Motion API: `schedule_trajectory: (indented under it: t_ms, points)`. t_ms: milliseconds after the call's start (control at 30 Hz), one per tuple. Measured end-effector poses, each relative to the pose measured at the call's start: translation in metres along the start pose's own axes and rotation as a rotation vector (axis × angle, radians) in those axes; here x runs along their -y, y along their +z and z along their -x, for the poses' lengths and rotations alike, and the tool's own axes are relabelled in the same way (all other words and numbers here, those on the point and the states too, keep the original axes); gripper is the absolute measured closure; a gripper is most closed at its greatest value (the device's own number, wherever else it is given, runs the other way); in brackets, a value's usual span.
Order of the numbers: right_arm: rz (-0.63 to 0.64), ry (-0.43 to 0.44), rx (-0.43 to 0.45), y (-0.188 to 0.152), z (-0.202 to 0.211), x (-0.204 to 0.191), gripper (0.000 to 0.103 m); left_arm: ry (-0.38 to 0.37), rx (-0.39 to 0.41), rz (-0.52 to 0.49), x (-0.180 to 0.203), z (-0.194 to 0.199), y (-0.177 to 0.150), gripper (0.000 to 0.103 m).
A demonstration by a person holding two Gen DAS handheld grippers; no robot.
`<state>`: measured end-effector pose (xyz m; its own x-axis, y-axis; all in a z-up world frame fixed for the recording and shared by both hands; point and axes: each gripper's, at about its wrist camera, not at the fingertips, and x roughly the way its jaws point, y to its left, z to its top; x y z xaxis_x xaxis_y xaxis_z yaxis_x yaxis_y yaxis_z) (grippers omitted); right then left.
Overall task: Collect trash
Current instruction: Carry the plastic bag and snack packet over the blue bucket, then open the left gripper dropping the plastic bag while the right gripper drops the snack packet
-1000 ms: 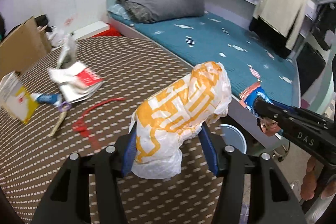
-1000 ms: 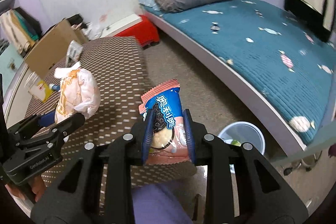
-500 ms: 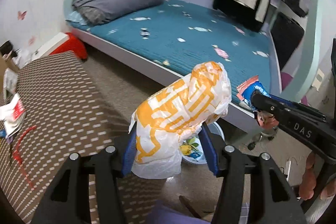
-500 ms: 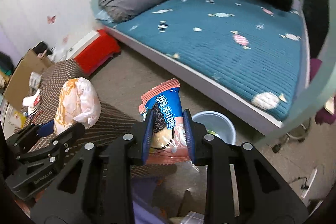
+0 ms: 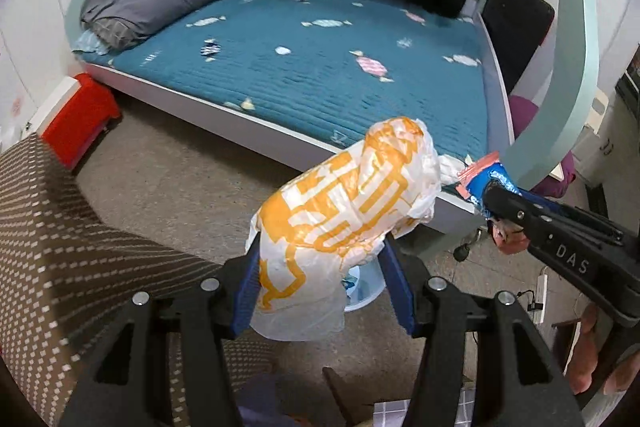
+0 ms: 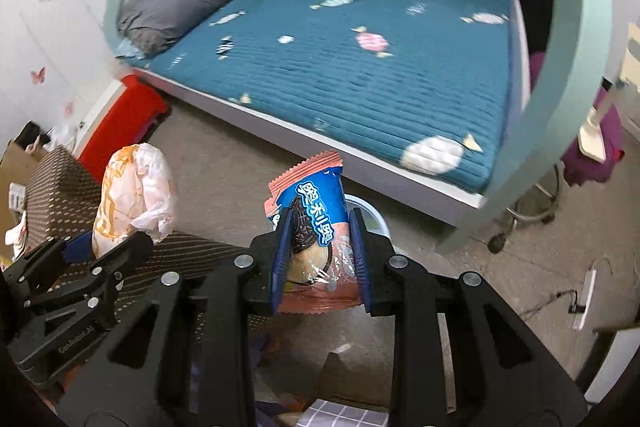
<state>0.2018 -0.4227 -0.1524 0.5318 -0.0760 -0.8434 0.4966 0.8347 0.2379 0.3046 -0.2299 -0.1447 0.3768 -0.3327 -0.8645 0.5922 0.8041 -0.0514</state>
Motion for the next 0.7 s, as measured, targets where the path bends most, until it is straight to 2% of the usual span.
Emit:
schedule_trajectory:
  t_ms: [67,133,233,333,633,667,700]
  points:
    - [-0.027,-0.009,-0.008,-0.001,-0.003,0.011,0.075,0.000,0.014,0.034,0.005,-0.008,0.009,0.038]
    - [-0.041,-0.013,-0.013,-0.001,-0.006,0.018,0.074,-0.028,0.050,0.066,0.008,-0.011,0.016,0.012]
    - [-0.052,-0.027,-0.022,-0.004,-0.009,0.023,0.074,-0.041,0.063,0.078,0.012,-0.014,0.023,0.012]
    - [-0.056,-0.028,-0.036,-0.005,-0.014,0.023,0.074,0.002,0.030,0.040,0.011,-0.022,0.022,0.012]
    - [0.038,0.002,-0.091,-0.001,-0.039,-0.019,0.072,0.063,-0.044,0.095,-0.036,-0.036,-0.007,0.012]
    - [0.050,0.011,-0.087,0.002,-0.040,-0.027,0.069,0.071,-0.046,0.099,-0.041,-0.036,-0.009,0.012]
    - [0.054,0.014,-0.080,0.005,-0.041,-0.031,0.039,0.078,-0.048,0.102,-0.045,-0.035,-0.011,0.012]
